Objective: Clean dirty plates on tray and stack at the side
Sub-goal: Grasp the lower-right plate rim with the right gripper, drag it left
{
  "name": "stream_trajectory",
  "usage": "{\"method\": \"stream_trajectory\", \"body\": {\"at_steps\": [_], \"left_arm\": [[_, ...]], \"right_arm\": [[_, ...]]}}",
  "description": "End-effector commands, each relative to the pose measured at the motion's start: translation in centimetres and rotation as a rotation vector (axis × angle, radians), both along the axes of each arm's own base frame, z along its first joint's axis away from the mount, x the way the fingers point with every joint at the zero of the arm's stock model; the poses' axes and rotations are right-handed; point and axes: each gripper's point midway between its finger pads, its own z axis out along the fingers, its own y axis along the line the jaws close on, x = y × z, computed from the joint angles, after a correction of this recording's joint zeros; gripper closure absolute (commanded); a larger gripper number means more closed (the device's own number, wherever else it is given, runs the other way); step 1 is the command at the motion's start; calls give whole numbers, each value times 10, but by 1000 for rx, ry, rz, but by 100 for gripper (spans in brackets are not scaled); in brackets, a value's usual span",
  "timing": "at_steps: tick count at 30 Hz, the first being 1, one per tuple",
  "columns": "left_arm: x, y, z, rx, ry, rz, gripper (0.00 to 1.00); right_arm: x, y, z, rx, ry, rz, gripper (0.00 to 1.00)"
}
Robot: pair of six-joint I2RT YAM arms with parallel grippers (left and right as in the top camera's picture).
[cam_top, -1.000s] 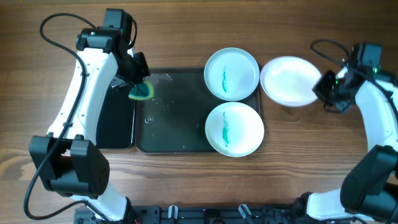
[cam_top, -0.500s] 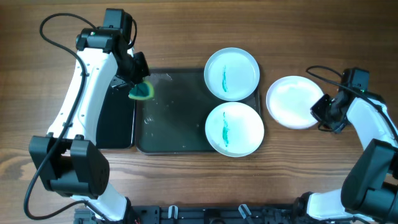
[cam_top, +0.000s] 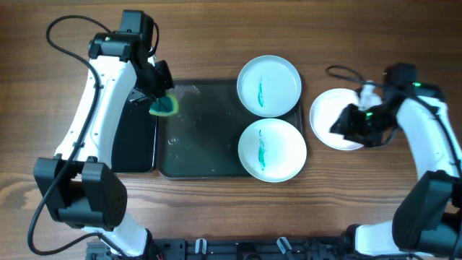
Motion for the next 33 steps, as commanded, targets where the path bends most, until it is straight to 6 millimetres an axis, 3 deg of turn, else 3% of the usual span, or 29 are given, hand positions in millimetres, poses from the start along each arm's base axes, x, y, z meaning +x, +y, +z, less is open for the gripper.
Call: {"method": "stream_trajectory", "body": {"at_steps": [1,4,10,12,16,23,25,27,33], "left_arm": [[1,-5,5,-10,-14,-26,96],[1,-5,5,-10,-14,-25,96],[1,-5,5,-10,-14,-26,96],[1,-5,5,-10,-14,-26,96],[1,-5,5,-10,-14,-26,96],[1,-5,5,-10,-14,-26,96],[1,-5,5,-10,-14,-26,96],[1,-5,5,-10,-14,-26,96],[0,-4,5,-6,-12,-44,96]], "right_arm": [[-18,33,-16,47,13,113,57],[-25,46,-34,19,24,129,57],[-30,63,-50,-34,6,188,62],[-30,65,-54,-54,4,190,71],[-33,70,-55,-65,10,197,82],[-38,66,-63,-133,30,175,83],[-38,69,-65,-133,26,178,83],[-38,72,-65,-132,24,173,94],[-40,91,-55,-117,27,158,96]]}}
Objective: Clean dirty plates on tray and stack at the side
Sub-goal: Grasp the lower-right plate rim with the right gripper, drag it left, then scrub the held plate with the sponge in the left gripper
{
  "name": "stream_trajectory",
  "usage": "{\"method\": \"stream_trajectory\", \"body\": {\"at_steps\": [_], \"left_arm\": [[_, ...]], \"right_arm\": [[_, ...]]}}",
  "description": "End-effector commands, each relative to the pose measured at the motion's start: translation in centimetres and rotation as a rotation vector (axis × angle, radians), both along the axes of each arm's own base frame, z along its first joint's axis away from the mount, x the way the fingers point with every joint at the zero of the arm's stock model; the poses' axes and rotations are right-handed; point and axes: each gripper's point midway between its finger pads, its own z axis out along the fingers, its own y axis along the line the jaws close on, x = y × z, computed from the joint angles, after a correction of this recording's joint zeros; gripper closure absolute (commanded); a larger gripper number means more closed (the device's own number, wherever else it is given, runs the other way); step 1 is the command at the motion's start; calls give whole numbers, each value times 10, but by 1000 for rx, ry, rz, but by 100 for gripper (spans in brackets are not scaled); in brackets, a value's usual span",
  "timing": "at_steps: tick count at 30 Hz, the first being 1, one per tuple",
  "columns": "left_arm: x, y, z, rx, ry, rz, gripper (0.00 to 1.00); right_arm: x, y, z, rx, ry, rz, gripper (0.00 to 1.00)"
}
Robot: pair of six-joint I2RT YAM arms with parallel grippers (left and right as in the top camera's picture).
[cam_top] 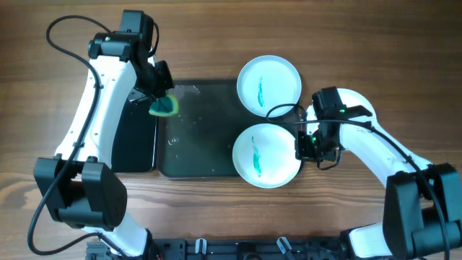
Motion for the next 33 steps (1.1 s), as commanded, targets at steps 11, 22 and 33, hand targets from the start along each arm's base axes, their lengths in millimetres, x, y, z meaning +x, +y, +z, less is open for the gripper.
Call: {"method": "stream_trajectory", "body": {"at_steps": [11,22,33], "left_arm": [[0,-5,5,-8,-13,-38,96],[0,-5,5,-8,-14,-38,96],[-2,-18,2,-8,-6,-69,96]], "right_arm": [[35,105,34,111,-227,-115,96],[75,138,11,162,-294,-134,96],[89,139,-10,155,-279,-149,78]]}}
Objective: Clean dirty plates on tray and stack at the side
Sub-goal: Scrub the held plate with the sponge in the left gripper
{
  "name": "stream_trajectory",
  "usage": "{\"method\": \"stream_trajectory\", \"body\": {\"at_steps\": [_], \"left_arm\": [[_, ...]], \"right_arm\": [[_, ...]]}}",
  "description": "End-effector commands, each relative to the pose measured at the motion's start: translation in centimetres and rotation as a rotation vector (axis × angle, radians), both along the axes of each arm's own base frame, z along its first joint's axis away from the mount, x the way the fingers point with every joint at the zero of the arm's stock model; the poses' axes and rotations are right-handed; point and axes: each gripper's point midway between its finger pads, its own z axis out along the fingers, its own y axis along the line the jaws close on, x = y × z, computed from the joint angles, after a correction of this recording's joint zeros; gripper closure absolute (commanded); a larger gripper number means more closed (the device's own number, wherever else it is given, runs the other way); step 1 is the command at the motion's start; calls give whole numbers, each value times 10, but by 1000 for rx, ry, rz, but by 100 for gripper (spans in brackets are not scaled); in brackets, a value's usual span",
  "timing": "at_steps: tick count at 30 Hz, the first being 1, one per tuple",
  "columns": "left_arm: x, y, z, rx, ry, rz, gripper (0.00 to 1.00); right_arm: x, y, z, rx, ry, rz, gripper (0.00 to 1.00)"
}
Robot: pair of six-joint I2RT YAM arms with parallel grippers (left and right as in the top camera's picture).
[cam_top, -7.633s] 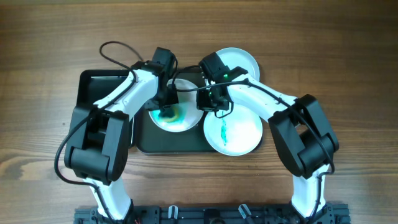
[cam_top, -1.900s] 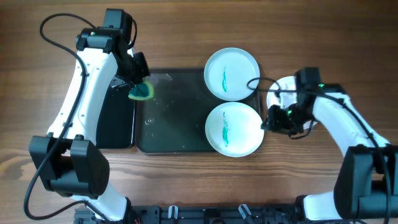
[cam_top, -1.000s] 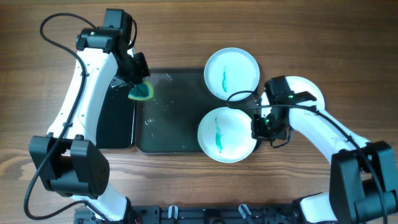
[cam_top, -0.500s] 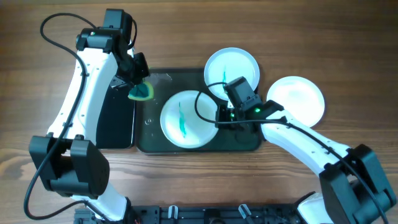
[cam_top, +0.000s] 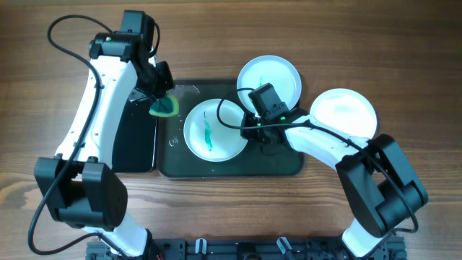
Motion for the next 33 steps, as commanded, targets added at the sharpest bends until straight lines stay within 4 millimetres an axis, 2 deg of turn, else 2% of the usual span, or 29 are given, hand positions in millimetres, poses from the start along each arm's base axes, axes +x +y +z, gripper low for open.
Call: {"method": "stream_trajectory", "body": {"at_steps": [1,4,6,13,20,21,24,25,31,33], "left_arm": [[-1,-18,0,-12,0,-46,96],[-2,-30,-11,-15,28,-43,96],[-1,-41,-20,-14,45,-67,96],[-3,-72,-58,3,120,-121,96],[-5,-89,-112,31,213,-167,96],[-9,-91,-123,40,245,-173,96],[-18,-95,-138,51,301,-187,96],[-28,-100,-147,41,340,-200,96],[-61,-118,-172,-4,407,-248,96],[-80,-138,-180,-123,438,-369,96]], "right_arm": [[8,-2,-2,3,2,-25,79],[10,-2,-3,2,0,-27,86],[11,-2,-2,7,-6,-28,96],[10,-2,-3,12,10,-52,96],[8,-2,-4,9,18,-47,96],[7,-3,-4,7,20,-47,96],[7,-3,-4,5,20,-44,96],[7,-3,-4,5,20,-45,96],[6,-2,-4,13,25,-39,96],[5,2,-3,27,23,-10,96]]}}
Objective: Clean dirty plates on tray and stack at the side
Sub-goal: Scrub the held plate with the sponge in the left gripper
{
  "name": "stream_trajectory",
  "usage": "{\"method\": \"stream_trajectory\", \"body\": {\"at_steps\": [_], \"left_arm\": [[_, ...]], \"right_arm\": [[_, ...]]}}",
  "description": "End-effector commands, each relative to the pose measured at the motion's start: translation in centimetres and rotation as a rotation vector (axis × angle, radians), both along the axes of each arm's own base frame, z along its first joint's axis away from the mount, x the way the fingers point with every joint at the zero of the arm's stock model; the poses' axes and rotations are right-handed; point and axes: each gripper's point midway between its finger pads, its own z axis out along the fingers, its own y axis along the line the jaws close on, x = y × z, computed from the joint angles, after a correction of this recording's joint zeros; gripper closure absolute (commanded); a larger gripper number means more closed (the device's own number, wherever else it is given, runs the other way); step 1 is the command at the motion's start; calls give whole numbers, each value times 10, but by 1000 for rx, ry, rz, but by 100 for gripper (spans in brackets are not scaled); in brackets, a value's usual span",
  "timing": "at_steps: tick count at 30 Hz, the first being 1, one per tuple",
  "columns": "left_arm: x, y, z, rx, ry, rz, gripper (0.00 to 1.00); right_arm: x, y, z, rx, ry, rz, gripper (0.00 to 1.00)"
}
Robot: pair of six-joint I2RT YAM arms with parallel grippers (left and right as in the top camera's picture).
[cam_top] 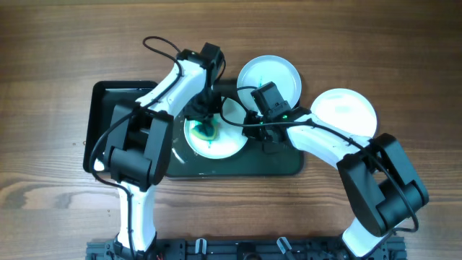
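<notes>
A white plate (228, 141) with a green smear lies in the middle of the dark tray (238, 165). My left gripper (203, 121) is over it, shut on a green and yellow sponge (208, 132) that presses on the plate's left half. My right gripper (250, 127) sits at the plate's right rim and appears shut on it, though the wrist hides the fingers. A second smeared plate (271, 81) rests on the tray's far right corner. One plain white plate (348, 114) lies on the table to the right of the tray.
A black tray (115, 115) lies on the table directly left of the dark tray. The left arm's cable loops over the tray's far edge. Both arms cross above the dark tray's middle.
My left gripper has moved with the sponge from the tray's far left corner onto the plate in the middle. The right gripper and the plate have stayed where they were.
My right gripper was first at the plain plate right of the tray, while the left held the sponge at the tray's far left. Then the right was at the near smeared plate's rim. That plate then lay mid-tray, and now the sponge is on it.
</notes>
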Motion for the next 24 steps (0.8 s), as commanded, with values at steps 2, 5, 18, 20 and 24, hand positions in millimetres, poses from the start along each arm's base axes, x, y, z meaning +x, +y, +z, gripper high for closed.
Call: {"method": "stream_trajectory", "body": {"at_steps": [2,5,18,20,24], "left_arm": [[-75,-54,-33,-307,247,-186,96],[-84,-76,-21,-488,267,-293,96],[-23,-25,-6,-259,68,-156,96],[3,6,-2,-85,-37,-43,96],[44,45,12,131,-248,132,96]], "right_arm": [[1,8,-2,29,14,24,96],[0,9,-1,34,16,27,96],[-1,8,-2,31,24,28,96],[-2,8,-2,30,26,28,96],[-2,8,-3,29,28,28,96]]}}
